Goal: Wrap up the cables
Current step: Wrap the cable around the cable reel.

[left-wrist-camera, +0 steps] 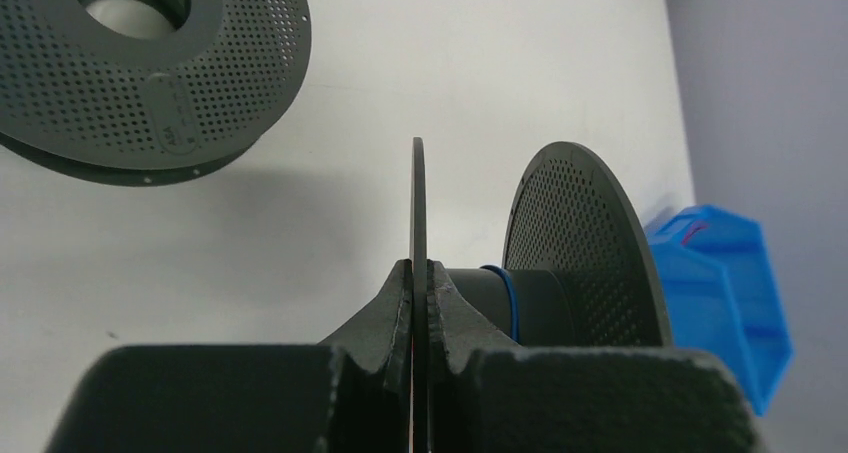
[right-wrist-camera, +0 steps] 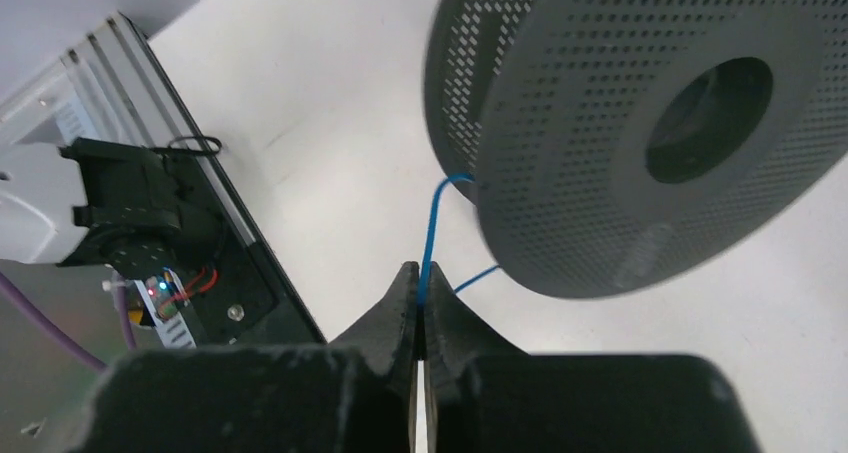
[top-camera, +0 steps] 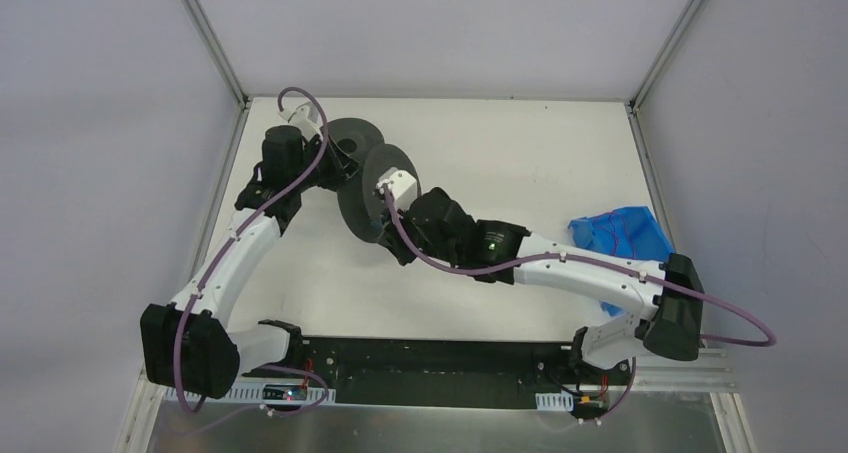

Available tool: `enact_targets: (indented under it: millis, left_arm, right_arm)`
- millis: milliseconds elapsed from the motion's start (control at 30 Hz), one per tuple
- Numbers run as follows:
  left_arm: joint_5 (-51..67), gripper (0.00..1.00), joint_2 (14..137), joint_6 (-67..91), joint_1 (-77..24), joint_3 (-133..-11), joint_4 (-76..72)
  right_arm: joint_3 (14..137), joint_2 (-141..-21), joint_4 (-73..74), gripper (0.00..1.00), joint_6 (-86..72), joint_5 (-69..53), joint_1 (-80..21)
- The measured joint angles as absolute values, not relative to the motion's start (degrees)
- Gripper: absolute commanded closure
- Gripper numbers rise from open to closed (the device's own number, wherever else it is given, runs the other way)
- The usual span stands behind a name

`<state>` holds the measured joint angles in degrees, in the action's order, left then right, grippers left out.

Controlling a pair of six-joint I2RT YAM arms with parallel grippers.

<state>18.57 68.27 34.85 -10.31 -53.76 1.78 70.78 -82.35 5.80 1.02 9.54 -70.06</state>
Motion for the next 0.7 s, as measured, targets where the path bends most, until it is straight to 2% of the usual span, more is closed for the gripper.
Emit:
enact_targets:
  millis: [333,700]
  left_arm:
    - [12.5,1.0,67.5,14.4,-15.2,-57.4,13.5]
    - [13.2,1.0,69.0,5.5,-18.3,-60.0,16.7]
  right_arm:
    - [78.7,-86.9,23.4,1.0,3.5,0.9,-60.4]
    - [81.3,-87.4,24.8,1.0,8.6,-5.4,-58.8]
